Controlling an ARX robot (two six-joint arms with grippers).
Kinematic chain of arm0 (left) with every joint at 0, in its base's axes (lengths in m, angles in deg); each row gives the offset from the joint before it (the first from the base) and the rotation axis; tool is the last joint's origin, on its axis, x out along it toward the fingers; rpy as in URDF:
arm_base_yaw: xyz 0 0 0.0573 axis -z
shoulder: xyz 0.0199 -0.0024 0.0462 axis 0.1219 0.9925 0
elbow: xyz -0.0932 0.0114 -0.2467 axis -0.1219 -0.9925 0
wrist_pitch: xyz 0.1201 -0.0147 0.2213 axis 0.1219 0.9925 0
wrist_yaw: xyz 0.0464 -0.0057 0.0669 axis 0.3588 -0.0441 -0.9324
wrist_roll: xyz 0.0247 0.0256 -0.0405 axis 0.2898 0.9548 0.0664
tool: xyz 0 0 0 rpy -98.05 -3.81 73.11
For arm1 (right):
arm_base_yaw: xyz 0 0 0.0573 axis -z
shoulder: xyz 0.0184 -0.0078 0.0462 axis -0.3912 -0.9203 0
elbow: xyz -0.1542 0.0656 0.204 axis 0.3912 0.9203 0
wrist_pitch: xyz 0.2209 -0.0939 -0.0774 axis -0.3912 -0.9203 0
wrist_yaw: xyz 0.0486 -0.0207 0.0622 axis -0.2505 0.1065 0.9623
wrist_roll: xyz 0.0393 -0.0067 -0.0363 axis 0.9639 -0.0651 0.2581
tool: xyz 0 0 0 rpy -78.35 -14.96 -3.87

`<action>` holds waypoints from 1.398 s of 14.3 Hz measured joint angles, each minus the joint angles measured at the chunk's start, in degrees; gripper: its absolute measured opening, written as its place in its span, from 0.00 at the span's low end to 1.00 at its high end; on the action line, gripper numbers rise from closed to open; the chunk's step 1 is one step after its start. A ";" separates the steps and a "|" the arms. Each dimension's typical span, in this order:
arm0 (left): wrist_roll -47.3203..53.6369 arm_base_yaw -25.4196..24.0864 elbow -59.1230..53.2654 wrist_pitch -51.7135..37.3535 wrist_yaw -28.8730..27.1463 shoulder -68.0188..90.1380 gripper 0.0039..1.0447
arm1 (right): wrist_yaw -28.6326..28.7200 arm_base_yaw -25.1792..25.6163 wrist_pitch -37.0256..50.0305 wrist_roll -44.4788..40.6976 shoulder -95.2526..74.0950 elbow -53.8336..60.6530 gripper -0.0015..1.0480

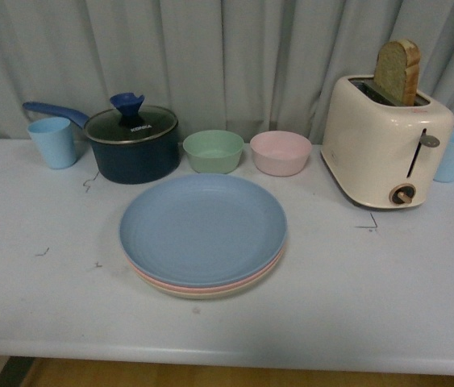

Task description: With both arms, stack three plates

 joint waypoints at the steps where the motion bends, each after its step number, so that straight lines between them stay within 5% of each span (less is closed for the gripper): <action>1: 0.00 0.00 0.00 0.00 0.00 0.02 0.94 | 0.02 0.00 -1.09 0.00 0.87 0.00 0.02; 3: 0.00 0.00 -0.02 -0.02 -0.07 0.02 0.94 | 0.04 0.00 -11.17 0.00 10.78 -0.04 0.02; 13: 0.00 0.00 -0.02 -0.02 0.00 0.02 0.94 | 0.00 0.00 -11.47 -0.15 10.84 -0.04 0.05; 15: 0.00 0.00 0.00 -0.02 0.00 0.02 0.94 | 0.00 0.00 -11.50 -0.13 10.84 -0.04 0.29; 16: 0.00 0.00 0.00 -0.02 0.00 0.02 0.94 | 0.00 0.00 -11.47 -0.13 10.84 -0.04 0.53; 17: 0.00 0.00 0.00 -0.02 0.00 0.00 0.94 | 0.00 0.00 -11.47 -0.13 10.84 -0.04 0.89; 20: 0.00 0.00 0.00 -0.02 0.00 0.02 0.94 | 0.00 0.00 -11.47 -0.15 10.84 -0.04 0.94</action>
